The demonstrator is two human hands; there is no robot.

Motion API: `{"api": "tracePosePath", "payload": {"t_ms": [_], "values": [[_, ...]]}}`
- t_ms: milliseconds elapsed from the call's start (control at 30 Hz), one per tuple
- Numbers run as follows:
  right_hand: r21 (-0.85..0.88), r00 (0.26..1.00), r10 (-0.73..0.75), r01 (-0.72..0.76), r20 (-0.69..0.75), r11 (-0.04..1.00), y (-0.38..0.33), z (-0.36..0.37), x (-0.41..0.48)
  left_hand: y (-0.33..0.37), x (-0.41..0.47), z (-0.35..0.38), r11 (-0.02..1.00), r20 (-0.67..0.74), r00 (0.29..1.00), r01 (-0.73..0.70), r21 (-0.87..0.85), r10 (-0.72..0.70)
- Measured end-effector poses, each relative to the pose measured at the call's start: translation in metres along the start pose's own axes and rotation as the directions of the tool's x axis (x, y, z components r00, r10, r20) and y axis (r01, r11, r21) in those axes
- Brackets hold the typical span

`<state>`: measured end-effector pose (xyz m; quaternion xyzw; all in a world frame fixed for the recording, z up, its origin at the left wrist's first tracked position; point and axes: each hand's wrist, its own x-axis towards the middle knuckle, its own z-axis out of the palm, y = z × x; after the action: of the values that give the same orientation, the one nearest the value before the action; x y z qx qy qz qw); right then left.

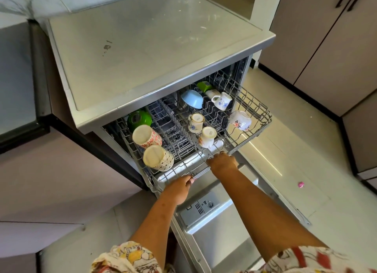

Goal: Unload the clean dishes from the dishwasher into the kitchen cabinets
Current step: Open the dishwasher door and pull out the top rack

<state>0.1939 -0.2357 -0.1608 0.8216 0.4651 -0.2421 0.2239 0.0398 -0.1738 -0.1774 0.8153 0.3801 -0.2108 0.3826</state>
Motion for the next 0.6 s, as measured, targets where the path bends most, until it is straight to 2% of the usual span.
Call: {"api": "tracePosePath", "payload": {"t_ms": [233,600], "values": [[-0.019,0.999,-0.028,0.029,0.029,0.999,0.0,0.004,-0.001,-0.001,-0.01,0.003,0.998,-0.039,0.998,-0.047,0.045,0.049],[-0.082,0.998,-0.066,0.065,-0.019,0.995,0.011,0.018,-0.017,0.01,-0.023,0.02,0.997,-0.058,0.996,-0.066,0.043,0.068]]}}
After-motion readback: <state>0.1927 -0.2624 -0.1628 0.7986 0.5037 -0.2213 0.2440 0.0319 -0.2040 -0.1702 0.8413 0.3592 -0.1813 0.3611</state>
